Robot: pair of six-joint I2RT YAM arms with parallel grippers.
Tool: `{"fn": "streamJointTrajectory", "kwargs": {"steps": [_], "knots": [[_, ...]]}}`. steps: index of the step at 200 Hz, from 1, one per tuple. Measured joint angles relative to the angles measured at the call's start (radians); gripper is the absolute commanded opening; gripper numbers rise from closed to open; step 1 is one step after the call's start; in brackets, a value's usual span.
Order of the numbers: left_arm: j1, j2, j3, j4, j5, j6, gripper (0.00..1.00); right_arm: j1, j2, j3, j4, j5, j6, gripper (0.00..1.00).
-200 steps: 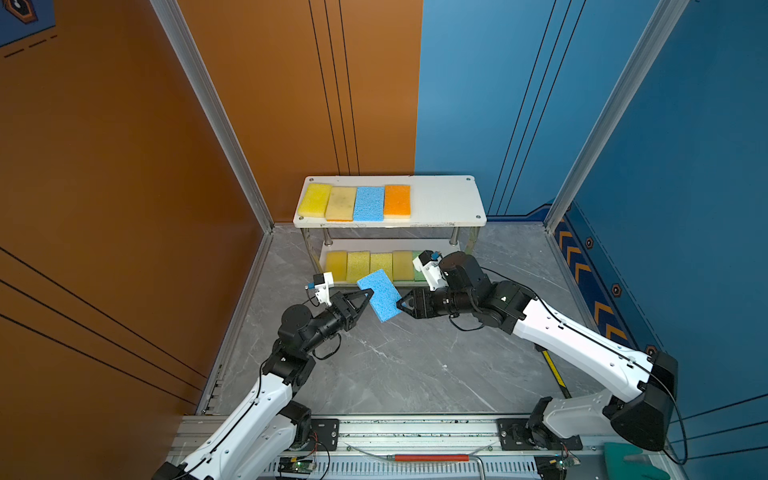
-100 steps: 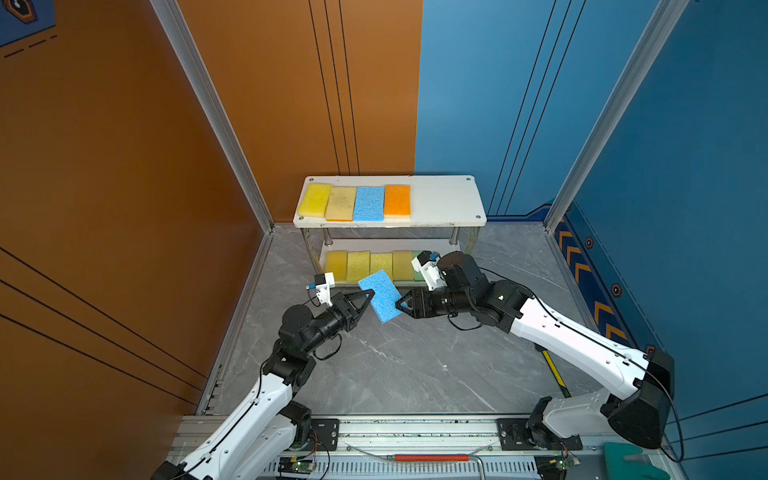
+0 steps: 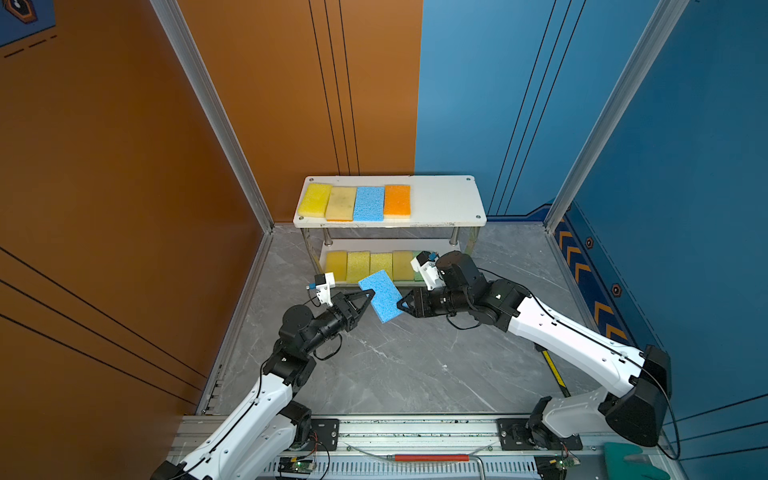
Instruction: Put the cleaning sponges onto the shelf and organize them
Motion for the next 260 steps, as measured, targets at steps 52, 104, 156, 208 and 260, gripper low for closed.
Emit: {"fn": "streamJointTrajectory", "kwargs": {"steps": [52,104,156,208,260], "knots": [[-0.001,0.0,0.0,0.0,-0.004,0.0,0.0,-0.006,0.0,-0.002,0.0,-0.001,0.009,0.0],[-0.006,0.003,0.003,-0.001,-0.003,0.005,0.17,-0.012,-0.002,-0.01,0.001,-0.003,0.012,0.0],[0.055,-0.003,0.151,-0.182,0.055,0.15,0.57,-0.066,-0.09,-0.011,-0.002,0.001,0.011,0.0],[0.161,-0.056,0.477,-0.702,0.061,0.544,0.85,-0.159,-0.193,0.118,-0.071,0.033,-0.008,0.0],[0.291,-0.074,0.524,-1.02,0.006,0.835,0.98,-0.253,-0.161,0.346,-0.154,0.092,-0.047,0.0]]}}
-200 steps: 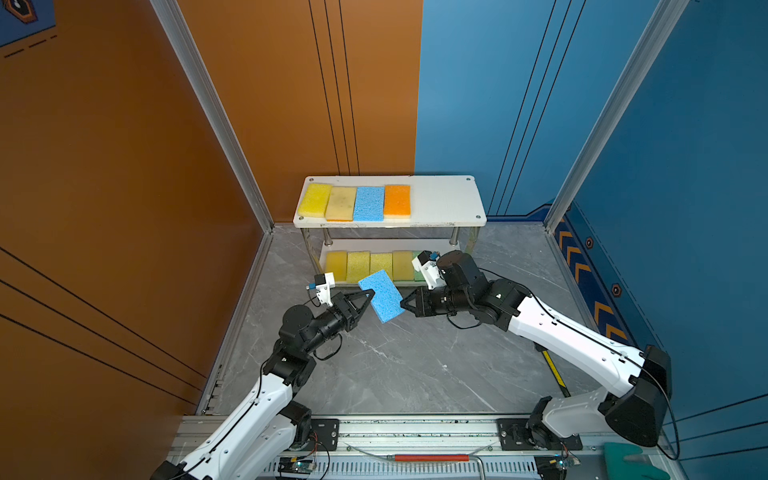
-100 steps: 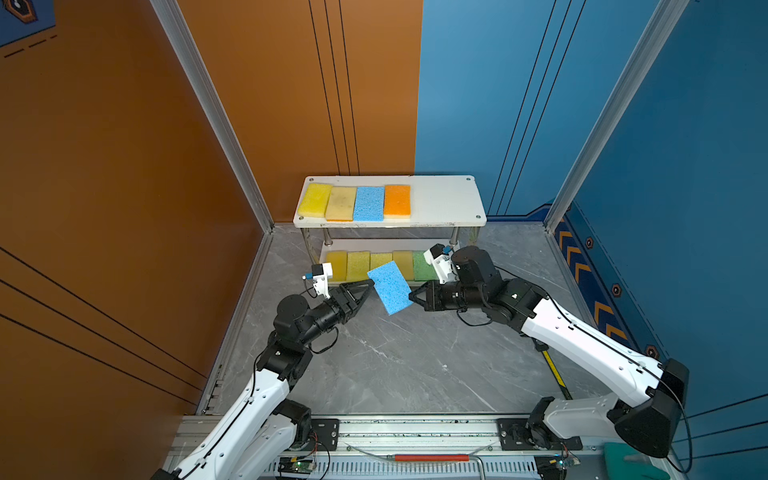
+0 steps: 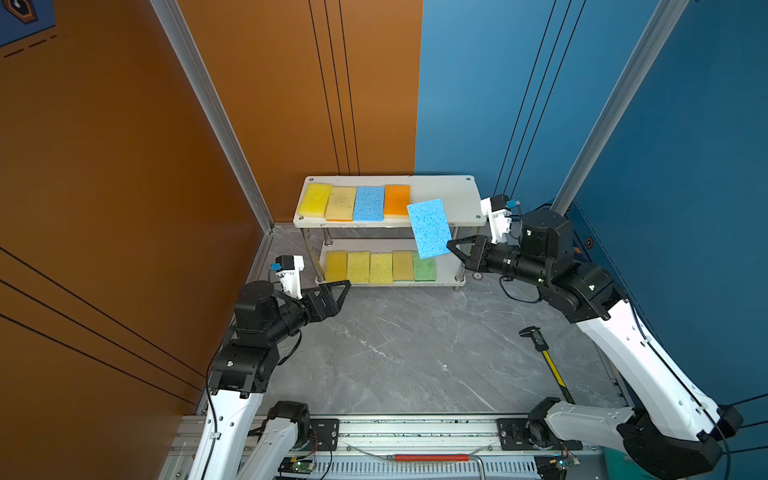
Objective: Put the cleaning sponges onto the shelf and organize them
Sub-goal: 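Lift the blue sponge over the top shelf with the right while the left withdraws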
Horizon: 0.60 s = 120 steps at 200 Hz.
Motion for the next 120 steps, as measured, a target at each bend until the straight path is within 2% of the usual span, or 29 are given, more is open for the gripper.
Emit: {"fn": "streamJointTrajectory", "kwargs": {"steps": [53,120], "knots": [[0.018,-0.031,-0.056,-0.116,-0.089,0.174,0.98,-0.081,0.145,0.235,-0.082,0.099,0.001,0.0],[0.02,-0.056,-0.119,-0.146,-0.125,0.286,0.98,-0.134,0.365,0.409,-0.105,0.099,0.057,0.0]]}}
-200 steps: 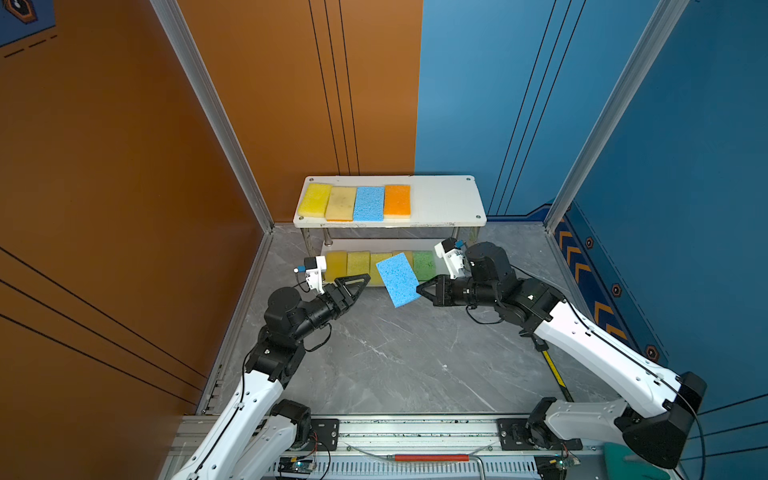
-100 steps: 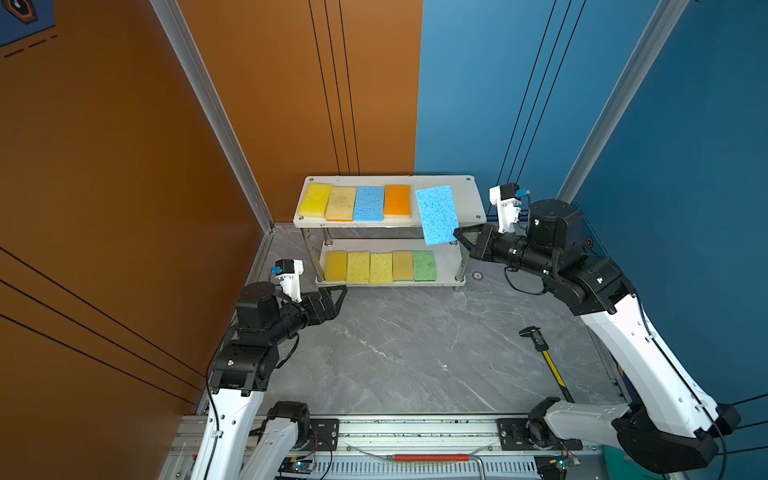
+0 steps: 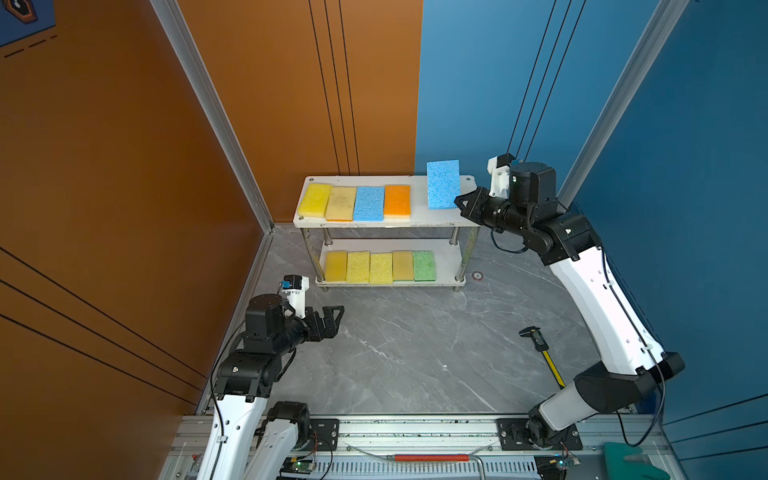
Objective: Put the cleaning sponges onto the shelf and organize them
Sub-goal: 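Lift the blue sponge over the top shelf with the right while the left withdraws, then lower the blue sponge beside the orange sponge and open the right gripper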
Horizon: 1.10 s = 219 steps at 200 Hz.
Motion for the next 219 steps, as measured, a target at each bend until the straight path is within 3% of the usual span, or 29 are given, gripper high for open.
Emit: {"fn": "streamJointTrajectory", "kwargs": {"steps": [74,219], "knots": [[0.0,-0.039,-0.052,-0.008,-0.029,0.036,0.98,-0.016,0.145,0.079,-0.022,-0.055,0.075,0.0],[0.0,-0.034,-0.058,-0.01,-0.035,0.036,0.98,-0.01,0.156,0.058,-0.033,-0.083,0.096,0.0]]}}
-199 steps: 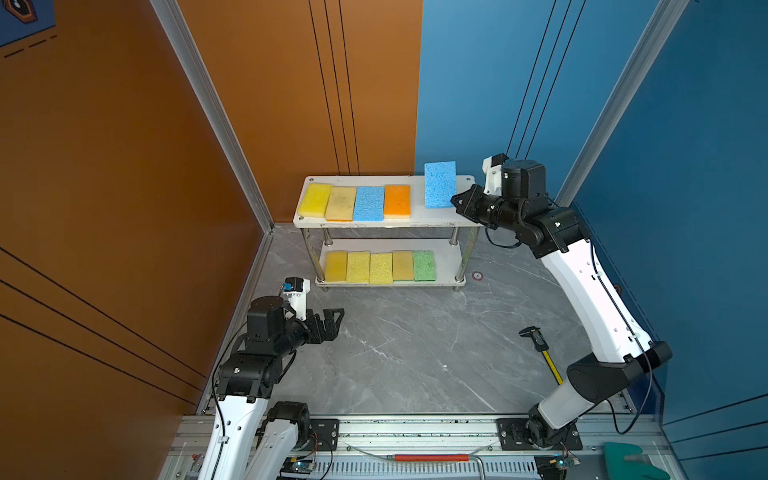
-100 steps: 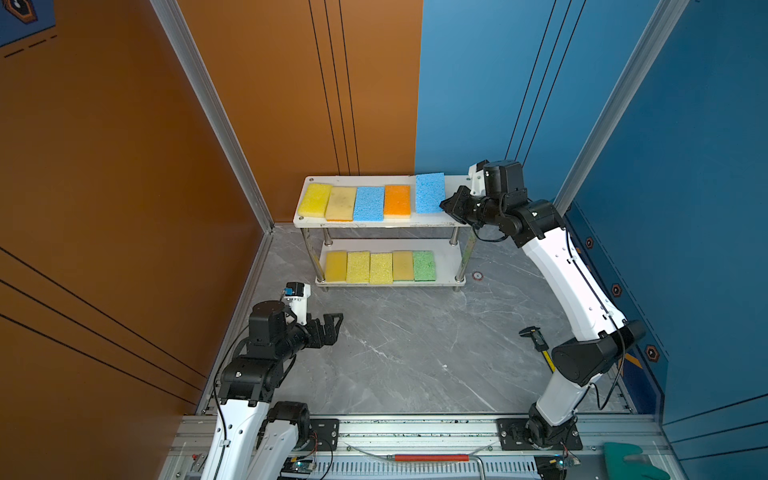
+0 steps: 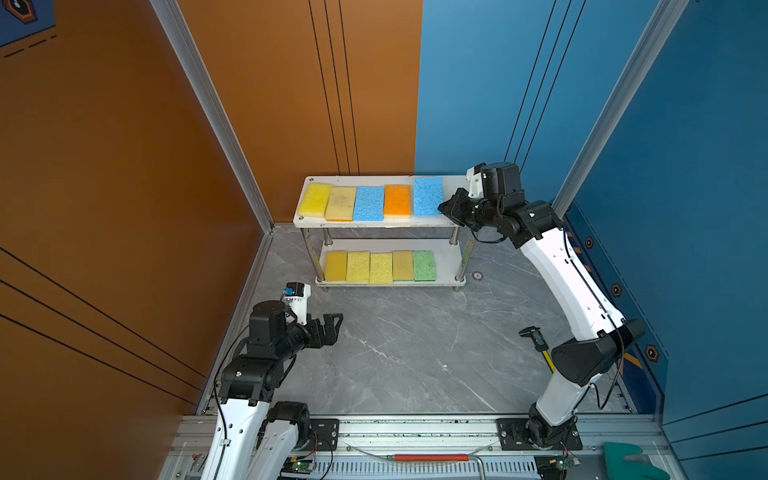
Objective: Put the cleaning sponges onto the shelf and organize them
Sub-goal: 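Lower the blue sponge beside the orange sponge and open the right gripper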
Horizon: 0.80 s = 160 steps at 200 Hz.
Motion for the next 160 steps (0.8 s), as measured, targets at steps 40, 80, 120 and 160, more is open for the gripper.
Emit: {"fn": "streamJointTrajectory", "kwargs": {"steps": [40,80,120,160], "knots": [[0.0,0.0,-0.001,0.0,0.0,0.0,0.98,0.0,0.0,-0.016,0.0,-0.006,0.0,0.0],[0.0,0.003,-0.001,0.0,0.0,0.0,0.98,0.0,0.0,-0.034,0.001,-0.022,0.002,0.05],[0.0,0.006,-0.001,0.0,0.0,0.0,0.98,0.0,0.0,-0.04,0.003,-0.027,0.006,0.19],[0.0,0.006,-0.001,0.0,0.0,0.0,0.98,0.0,0.0,-0.04,0.005,-0.031,0.007,0.31]]}}
